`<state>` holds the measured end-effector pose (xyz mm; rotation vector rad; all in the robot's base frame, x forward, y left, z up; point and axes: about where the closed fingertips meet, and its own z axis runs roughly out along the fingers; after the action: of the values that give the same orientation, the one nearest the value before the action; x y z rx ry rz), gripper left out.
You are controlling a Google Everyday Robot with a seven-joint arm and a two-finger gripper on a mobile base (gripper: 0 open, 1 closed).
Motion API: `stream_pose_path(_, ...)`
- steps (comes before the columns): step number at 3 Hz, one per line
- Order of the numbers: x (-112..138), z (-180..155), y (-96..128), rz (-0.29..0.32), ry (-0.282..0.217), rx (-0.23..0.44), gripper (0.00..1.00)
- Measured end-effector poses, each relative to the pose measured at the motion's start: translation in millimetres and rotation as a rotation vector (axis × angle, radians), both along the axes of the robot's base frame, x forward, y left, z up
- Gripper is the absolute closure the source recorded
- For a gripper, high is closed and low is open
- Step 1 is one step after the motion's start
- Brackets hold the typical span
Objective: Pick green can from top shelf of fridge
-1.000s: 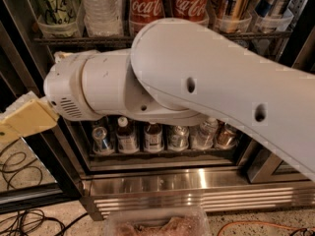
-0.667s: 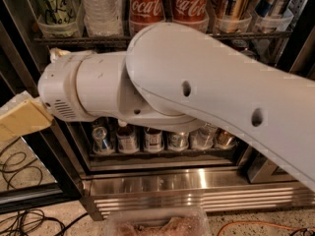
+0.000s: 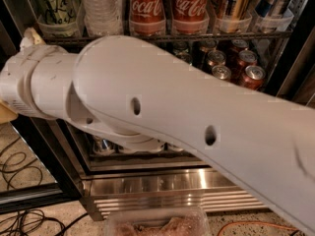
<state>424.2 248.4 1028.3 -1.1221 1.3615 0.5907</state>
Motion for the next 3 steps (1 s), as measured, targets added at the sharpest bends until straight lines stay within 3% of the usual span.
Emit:
stream_pose_path(1,20,27,3,-0.114,-0.044,0.075,0.00)
stream_pose_path(2,65,41,-38,-0.290,-0.046,0.174,0.00)
stream_pose_path(3,87,8,-86,-0.449,-0.024,0.233,0.00)
